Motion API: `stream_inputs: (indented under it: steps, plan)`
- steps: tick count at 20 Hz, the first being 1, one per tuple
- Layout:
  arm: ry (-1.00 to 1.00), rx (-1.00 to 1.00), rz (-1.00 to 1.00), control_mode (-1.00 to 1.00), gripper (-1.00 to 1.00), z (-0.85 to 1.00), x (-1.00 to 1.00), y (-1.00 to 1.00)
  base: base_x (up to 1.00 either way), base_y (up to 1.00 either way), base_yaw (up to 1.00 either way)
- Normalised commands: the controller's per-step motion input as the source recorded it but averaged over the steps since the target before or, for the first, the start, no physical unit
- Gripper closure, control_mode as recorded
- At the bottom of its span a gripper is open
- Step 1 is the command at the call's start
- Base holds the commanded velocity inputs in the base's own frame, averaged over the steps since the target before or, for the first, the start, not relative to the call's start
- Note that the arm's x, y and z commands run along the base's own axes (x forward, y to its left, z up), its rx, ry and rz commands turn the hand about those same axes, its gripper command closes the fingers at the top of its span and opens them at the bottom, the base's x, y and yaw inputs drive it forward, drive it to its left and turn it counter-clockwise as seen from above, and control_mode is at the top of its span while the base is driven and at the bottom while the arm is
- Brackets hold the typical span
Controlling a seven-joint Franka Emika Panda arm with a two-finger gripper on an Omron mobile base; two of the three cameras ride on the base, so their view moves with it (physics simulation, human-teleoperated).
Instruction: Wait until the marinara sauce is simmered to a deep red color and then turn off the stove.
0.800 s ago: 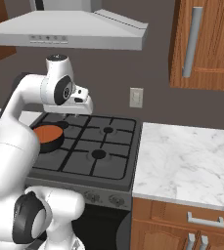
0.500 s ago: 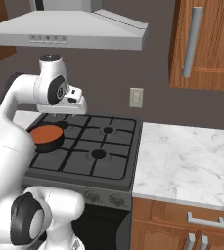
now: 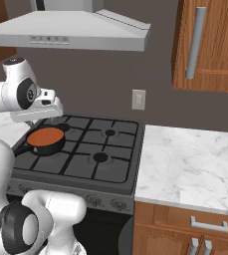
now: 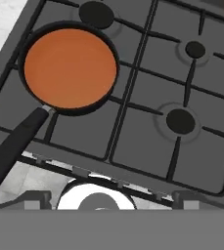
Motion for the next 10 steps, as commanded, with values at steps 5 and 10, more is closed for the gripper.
stream_inputs:
  steps: [5,10]
  plan:
    - [0.00,-0.13,0.34,-1.00,-1.00,-0.13,-0.15,0.56,0.00,0.00,0.00]
    - [0.00,-0.10,0.41,-1.00,-1.00,-0.34,-0.02,0.42,0.00,0.00,0.00]
